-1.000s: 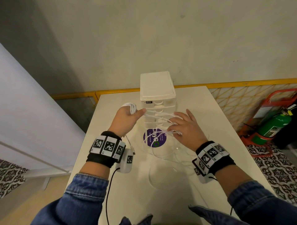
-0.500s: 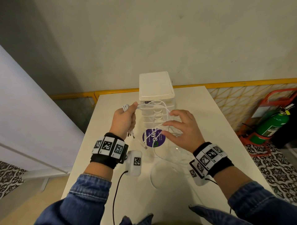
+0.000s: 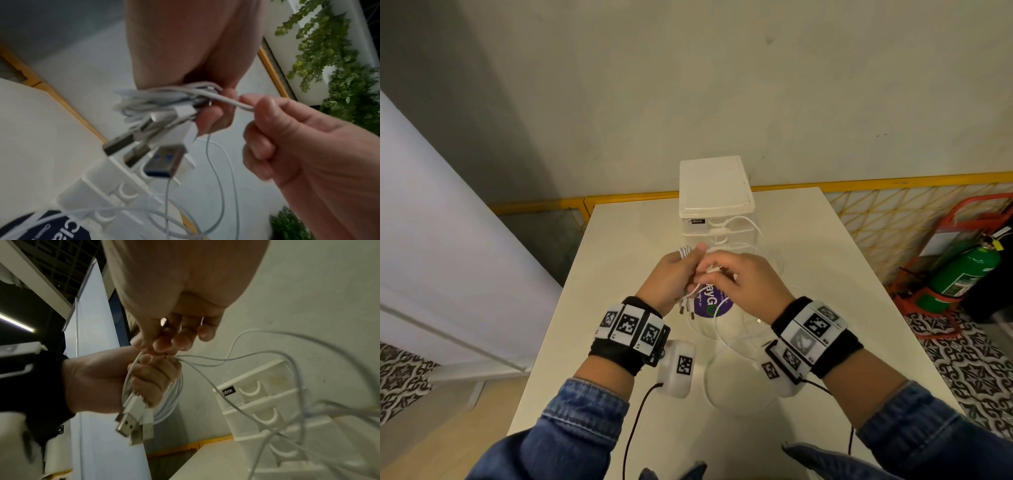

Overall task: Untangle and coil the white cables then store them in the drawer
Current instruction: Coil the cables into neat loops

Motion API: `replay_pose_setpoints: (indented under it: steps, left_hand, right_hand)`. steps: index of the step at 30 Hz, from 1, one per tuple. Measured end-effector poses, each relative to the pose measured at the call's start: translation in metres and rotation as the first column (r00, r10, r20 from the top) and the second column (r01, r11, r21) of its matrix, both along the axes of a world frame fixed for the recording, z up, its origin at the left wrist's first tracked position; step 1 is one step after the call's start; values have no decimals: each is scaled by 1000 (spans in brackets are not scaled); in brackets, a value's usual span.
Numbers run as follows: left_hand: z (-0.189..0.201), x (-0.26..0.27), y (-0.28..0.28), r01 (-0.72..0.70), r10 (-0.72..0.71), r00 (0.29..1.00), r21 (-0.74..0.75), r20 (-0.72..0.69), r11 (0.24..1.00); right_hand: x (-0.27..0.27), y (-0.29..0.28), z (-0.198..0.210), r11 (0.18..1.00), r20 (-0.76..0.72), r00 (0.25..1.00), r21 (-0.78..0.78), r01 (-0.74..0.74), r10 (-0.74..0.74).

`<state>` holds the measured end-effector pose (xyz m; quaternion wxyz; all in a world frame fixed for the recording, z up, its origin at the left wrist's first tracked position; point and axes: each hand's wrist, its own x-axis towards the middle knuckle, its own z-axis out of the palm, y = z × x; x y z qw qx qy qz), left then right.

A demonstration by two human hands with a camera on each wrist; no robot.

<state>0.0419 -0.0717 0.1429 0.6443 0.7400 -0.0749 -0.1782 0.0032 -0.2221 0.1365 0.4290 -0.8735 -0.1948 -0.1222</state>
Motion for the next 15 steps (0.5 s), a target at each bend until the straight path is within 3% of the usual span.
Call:
replay_pose_setpoints:
  steps: [3, 8, 11, 15]
  left_hand:
    - [-1, -5, -5, 82, -83, 996, 53, 16, 995]
    - [1, -8, -6, 186, -207, 969, -152, -132, 971]
    - [4, -8, -1, 291, -309, 946, -172, -95, 941]
    - [4, -14, -1, 223, -226, 974, -137, -5, 965]
  right_hand:
    - [3, 1, 5, 997, 20, 998, 39, 66, -67]
    - [7, 0, 10, 988, 7, 994, 114, 106, -108]
    - [14, -8, 8, 972, 26, 989, 190, 138, -145]
    - [25, -26, -1, 989, 164, 975, 30, 147, -150]
